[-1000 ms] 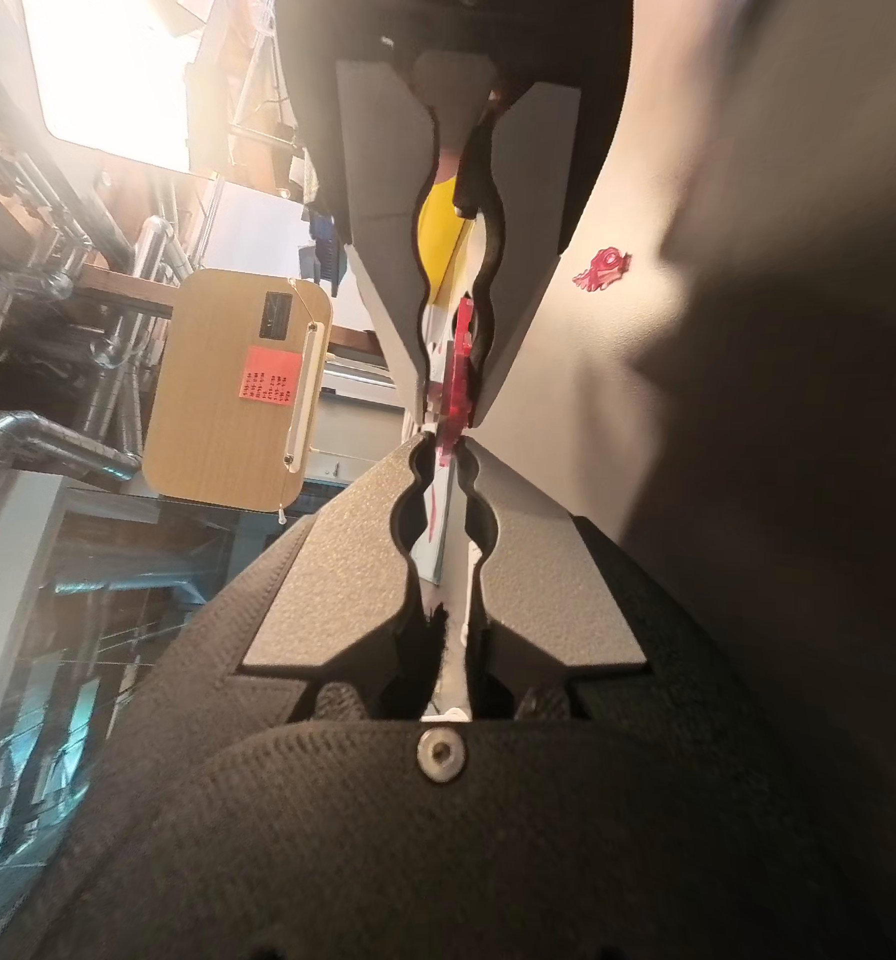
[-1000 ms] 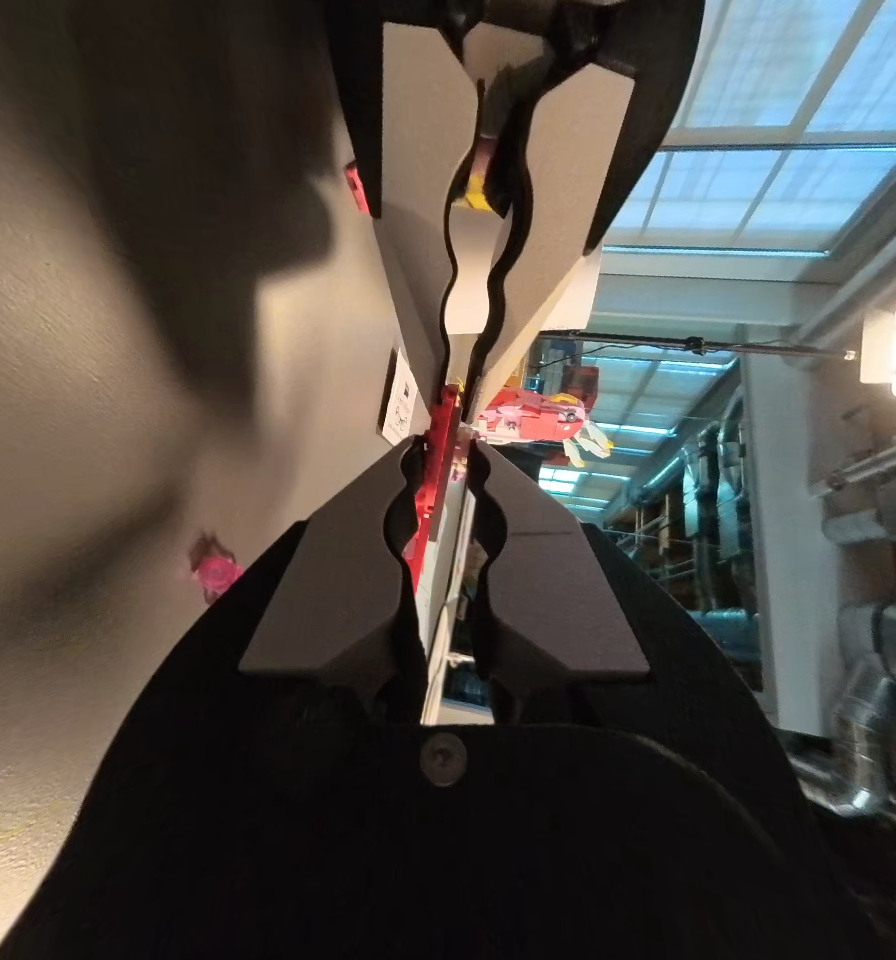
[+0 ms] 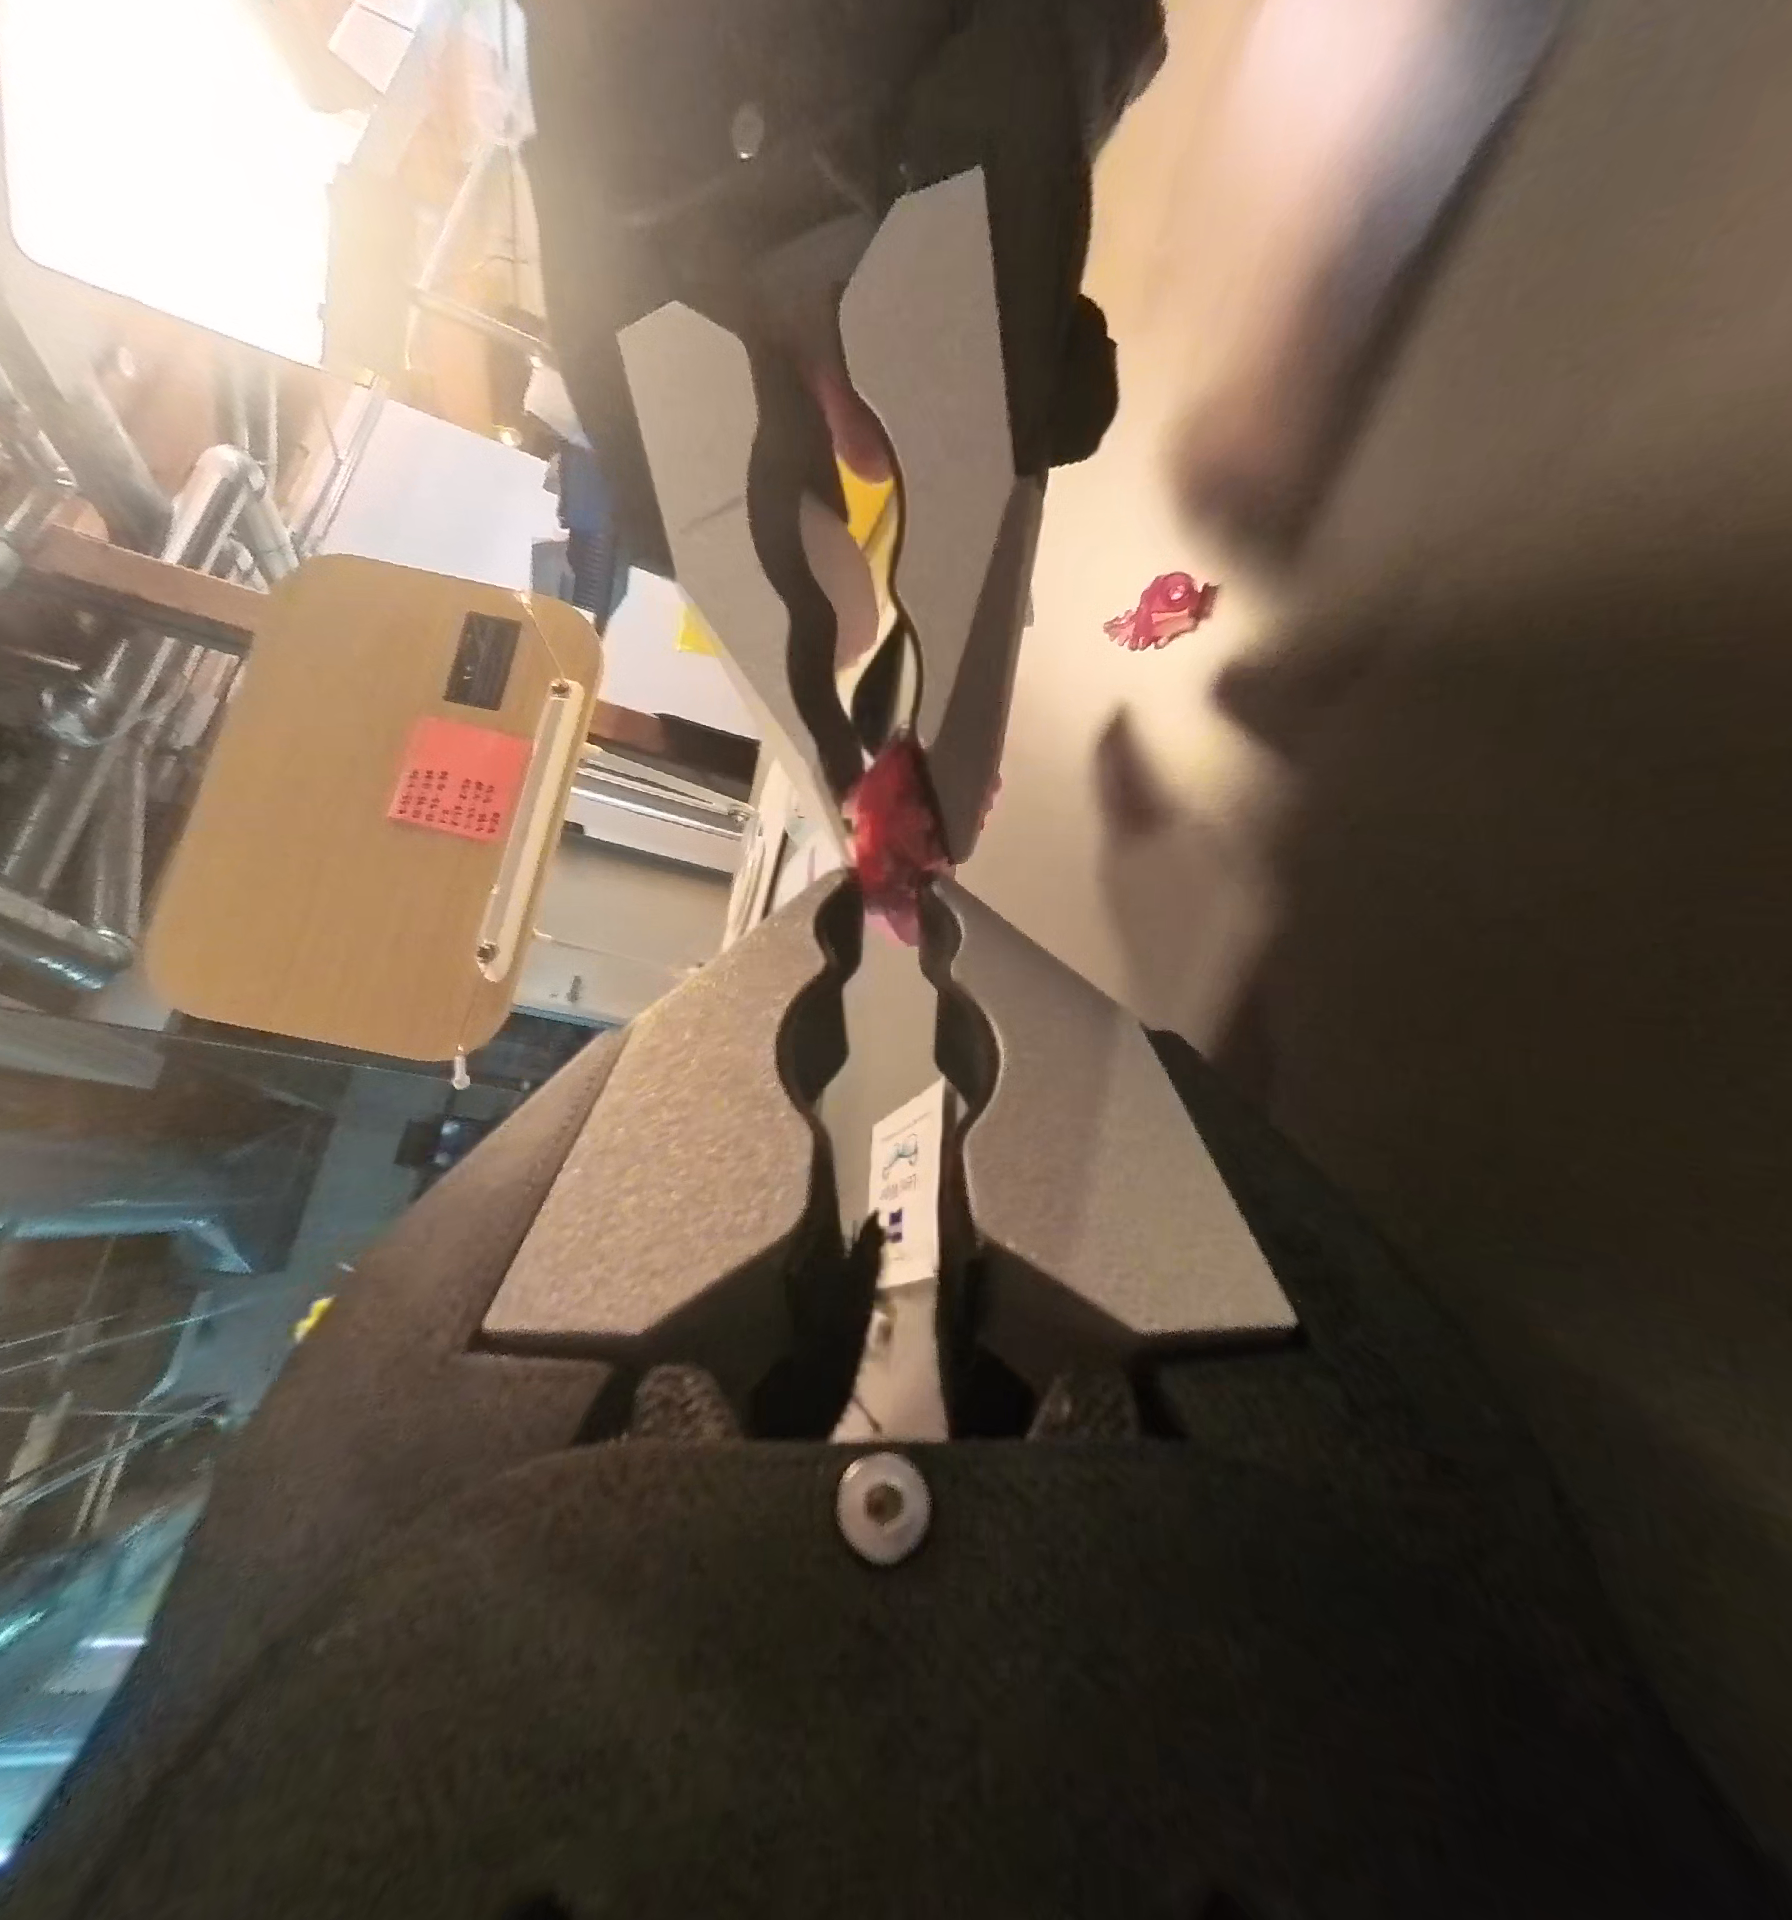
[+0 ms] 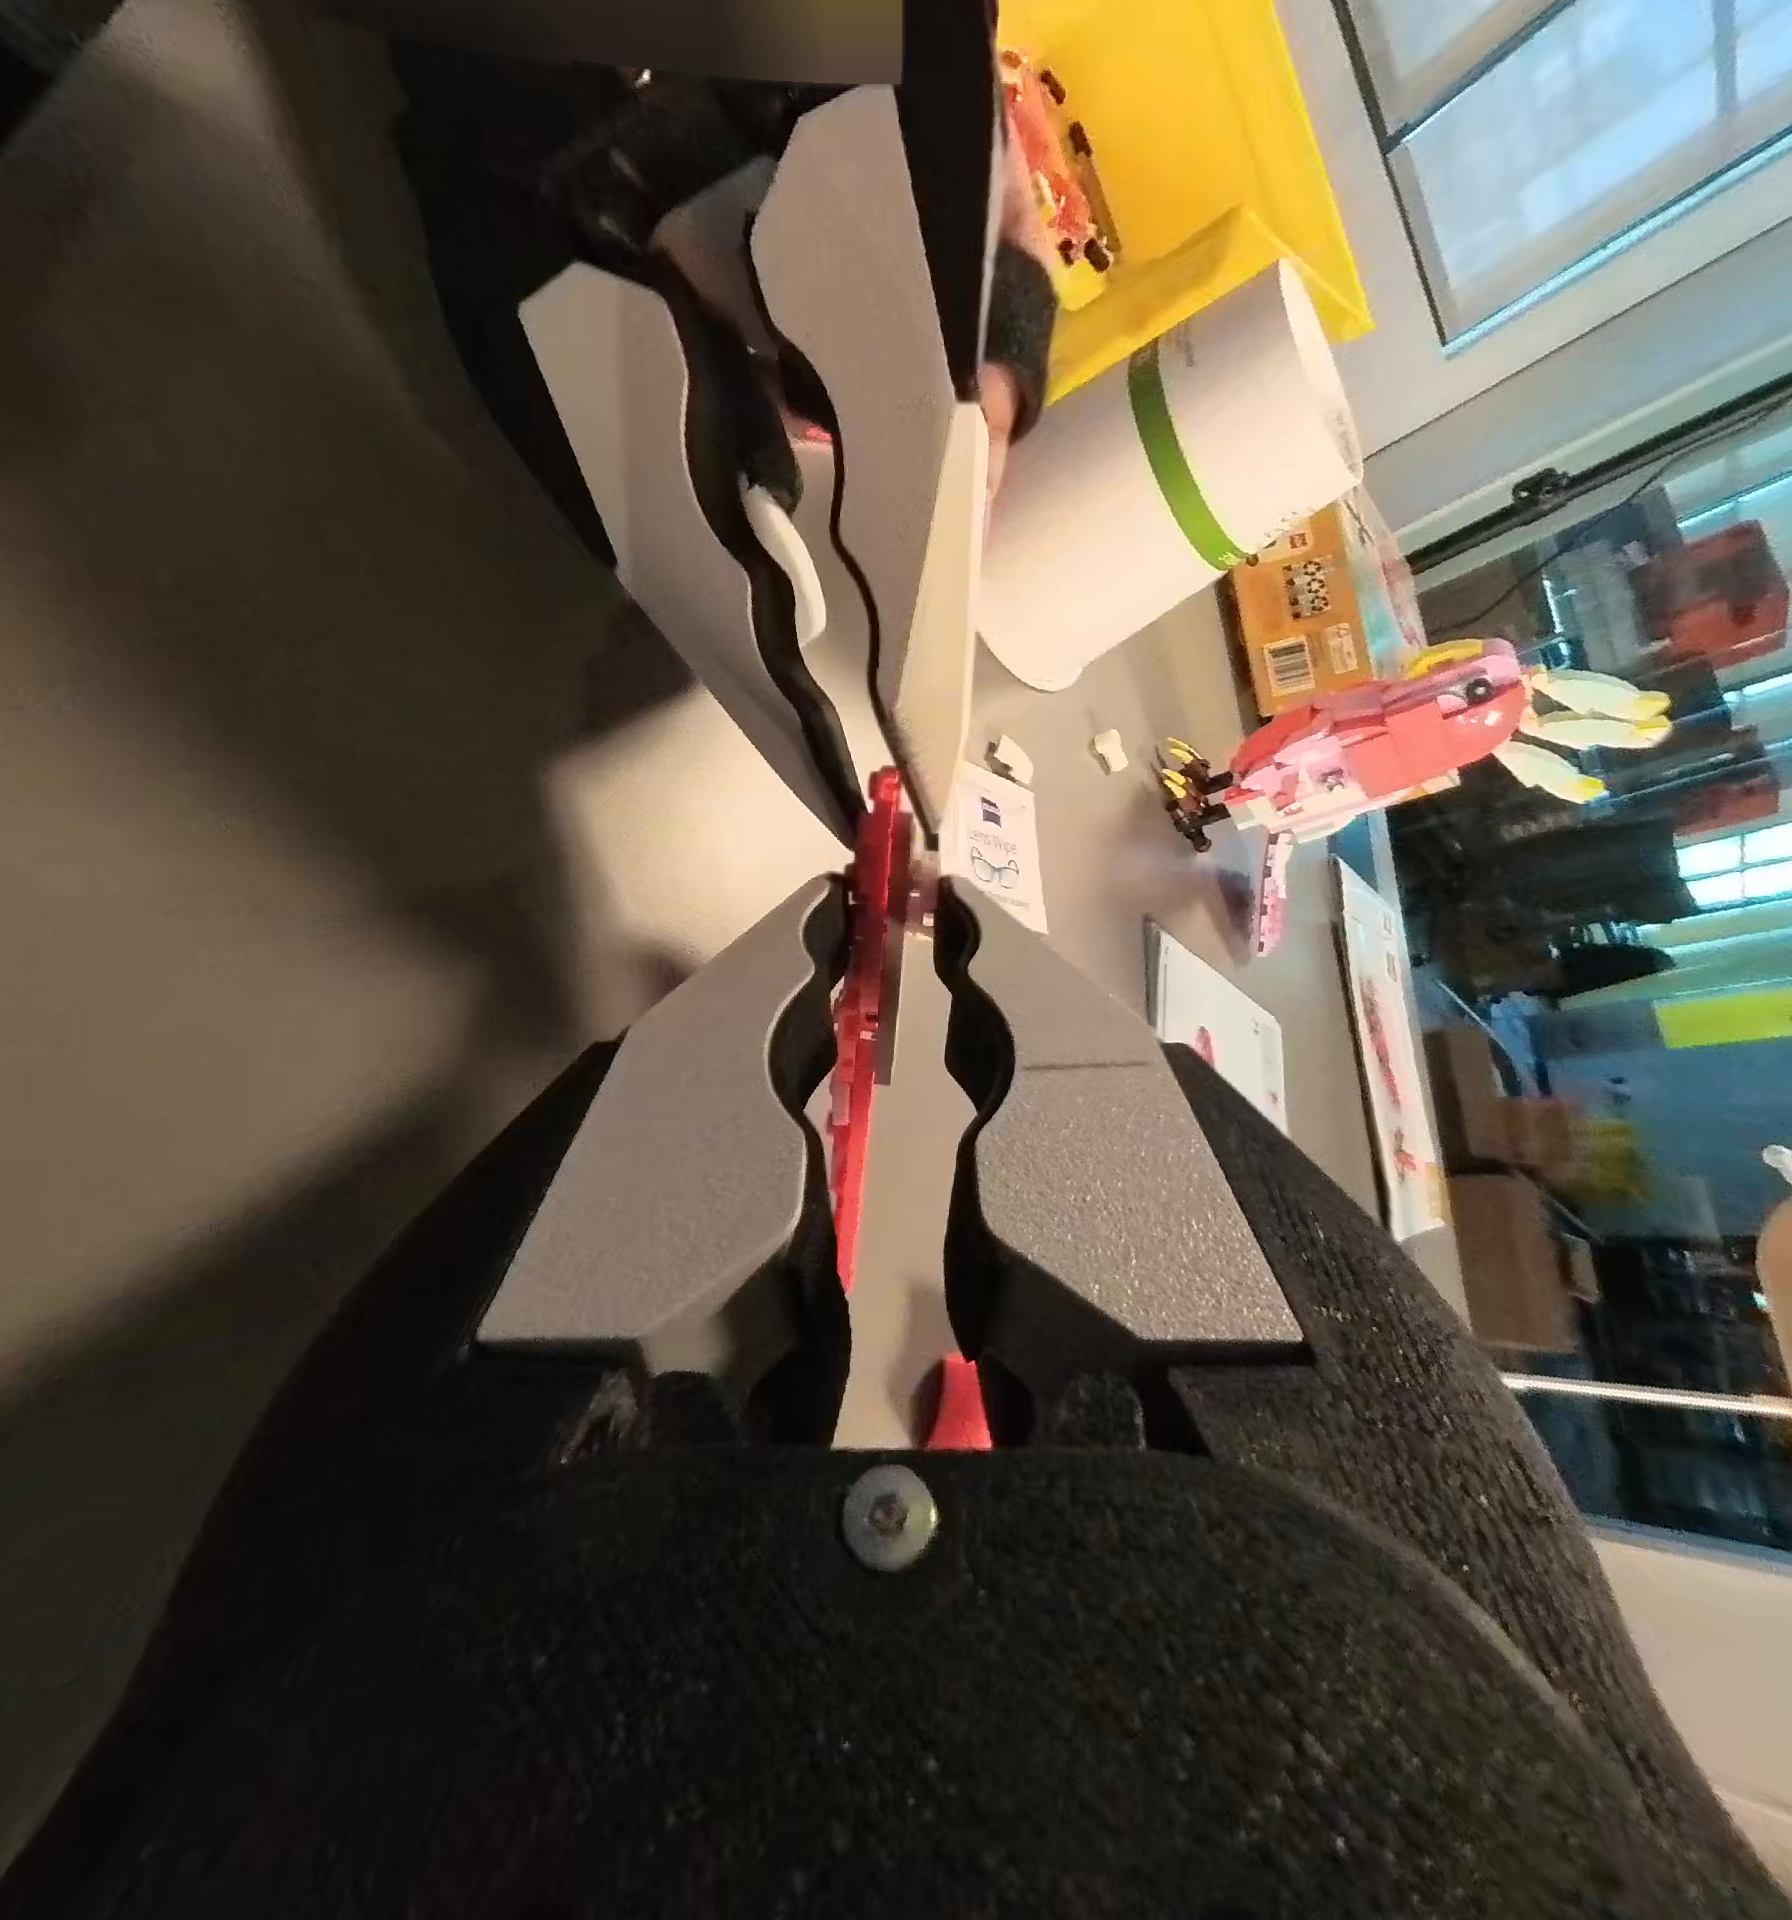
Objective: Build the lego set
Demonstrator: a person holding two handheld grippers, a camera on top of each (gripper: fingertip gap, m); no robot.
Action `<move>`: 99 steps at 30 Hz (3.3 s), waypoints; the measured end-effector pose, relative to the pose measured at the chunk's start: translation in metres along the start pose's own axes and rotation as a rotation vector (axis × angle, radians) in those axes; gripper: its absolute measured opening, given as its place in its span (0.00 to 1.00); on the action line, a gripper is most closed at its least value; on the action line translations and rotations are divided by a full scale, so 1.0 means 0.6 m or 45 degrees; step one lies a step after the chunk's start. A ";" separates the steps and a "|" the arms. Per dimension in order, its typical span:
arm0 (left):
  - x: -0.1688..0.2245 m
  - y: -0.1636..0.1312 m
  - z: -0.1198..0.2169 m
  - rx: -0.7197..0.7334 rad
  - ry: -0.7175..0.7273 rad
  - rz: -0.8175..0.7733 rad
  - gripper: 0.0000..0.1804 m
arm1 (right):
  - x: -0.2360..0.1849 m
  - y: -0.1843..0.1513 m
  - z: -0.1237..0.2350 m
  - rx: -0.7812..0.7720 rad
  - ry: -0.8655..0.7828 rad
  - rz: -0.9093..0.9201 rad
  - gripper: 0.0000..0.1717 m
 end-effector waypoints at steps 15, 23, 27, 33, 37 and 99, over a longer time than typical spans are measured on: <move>-0.019 0.018 0.006 0.080 0.016 0.133 0.03 | 0.007 0.013 0.020 0.164 0.092 0.082 0.09; -0.017 0.016 0.006 0.077 0.001 0.172 0.04 | 0.007 0.013 0.019 0.143 0.125 0.081 0.08; -0.010 0.012 0.002 0.059 0.102 -0.016 0.09 | 0.006 0.006 0.014 0.079 0.113 0.025 0.08; -0.005 0.016 0.000 0.055 0.129 -0.113 0.10 | 0.004 0.003 0.014 0.043 0.107 -0.011 0.08; 0.005 0.033 0.002 0.081 0.064 -0.055 0.17 | 0.012 0.000 0.016 -0.001 0.074 -0.014 0.08; -0.035 0.041 0.011 0.137 0.005 0.359 0.03 | 0.012 0.041 0.040 0.052 0.123 0.077 0.10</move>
Point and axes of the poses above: each gripper's, where its closed fingertips meet, z back along the fingers, y out of its top, x = y × z across the jaws, the point moved 5 cm from there along z, back along the fingers, and after that the axes turned 14 degrees about y, right-handed, at the moved point
